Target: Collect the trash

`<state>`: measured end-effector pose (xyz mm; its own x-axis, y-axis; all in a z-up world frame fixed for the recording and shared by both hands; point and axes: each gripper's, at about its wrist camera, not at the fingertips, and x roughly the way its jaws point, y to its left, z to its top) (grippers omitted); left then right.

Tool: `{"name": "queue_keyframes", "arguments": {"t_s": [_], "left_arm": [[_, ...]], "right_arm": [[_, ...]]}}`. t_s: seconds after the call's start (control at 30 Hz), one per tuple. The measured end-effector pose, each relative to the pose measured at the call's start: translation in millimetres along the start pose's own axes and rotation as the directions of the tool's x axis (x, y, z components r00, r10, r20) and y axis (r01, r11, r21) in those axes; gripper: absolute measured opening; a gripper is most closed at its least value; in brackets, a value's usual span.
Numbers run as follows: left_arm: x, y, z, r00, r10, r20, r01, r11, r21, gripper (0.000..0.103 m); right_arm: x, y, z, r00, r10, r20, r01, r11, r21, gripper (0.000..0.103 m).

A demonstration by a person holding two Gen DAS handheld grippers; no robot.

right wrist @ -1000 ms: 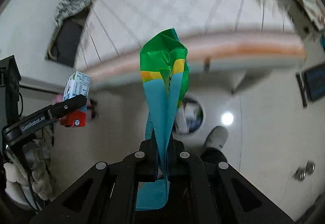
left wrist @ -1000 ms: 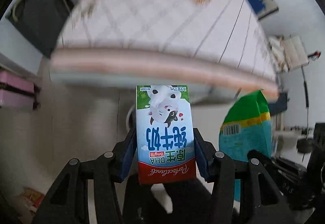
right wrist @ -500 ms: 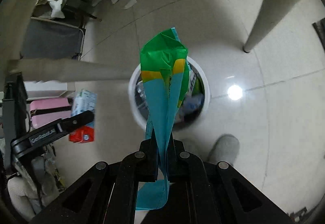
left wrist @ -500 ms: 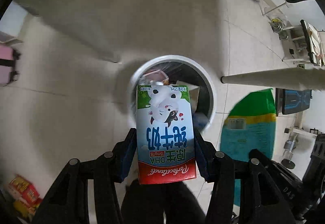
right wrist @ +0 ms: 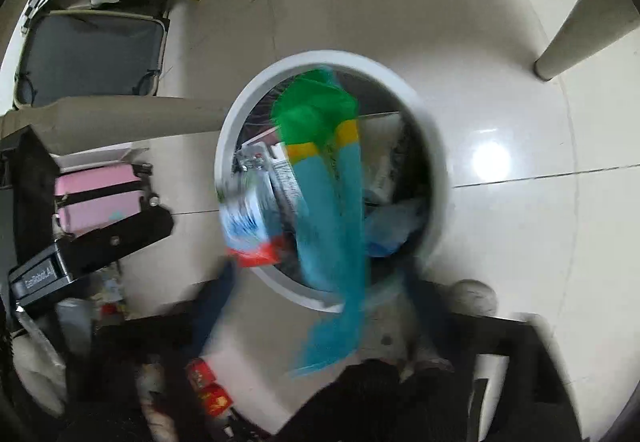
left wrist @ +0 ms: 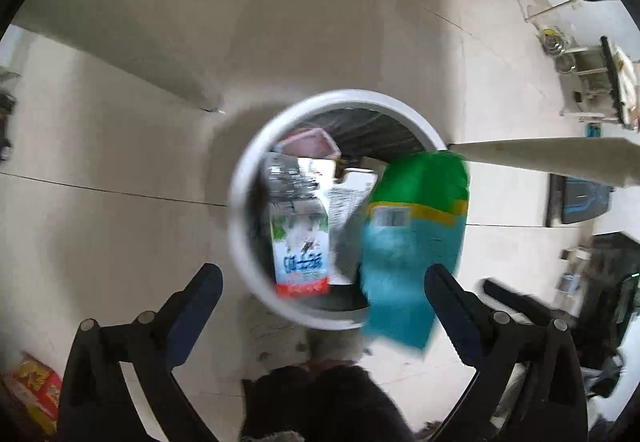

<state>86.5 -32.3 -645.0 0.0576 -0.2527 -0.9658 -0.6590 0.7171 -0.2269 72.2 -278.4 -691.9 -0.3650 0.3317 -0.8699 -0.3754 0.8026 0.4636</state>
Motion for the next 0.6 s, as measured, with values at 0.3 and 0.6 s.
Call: {"name": "queue_keyframes", "arguments": {"t_s": [0.3, 0.6], "left_arm": [[-126, -9, -63, 0.968, 0.178, 0.175, -0.188, 0.981, 0.042, 0.103], [-267, -45, -122, 0.961, 0.184, 0.206, -0.199, 0.979, 0.051, 0.103]], "right_arm": [[-103, 64, -28, 0.942, -0.296, 0.16, 0.318, 0.938, -0.138, 0.102], [-266, 144, -81, 0.894, -0.392, 0.218, 0.424, 0.897, -0.125, 0.102]]}}
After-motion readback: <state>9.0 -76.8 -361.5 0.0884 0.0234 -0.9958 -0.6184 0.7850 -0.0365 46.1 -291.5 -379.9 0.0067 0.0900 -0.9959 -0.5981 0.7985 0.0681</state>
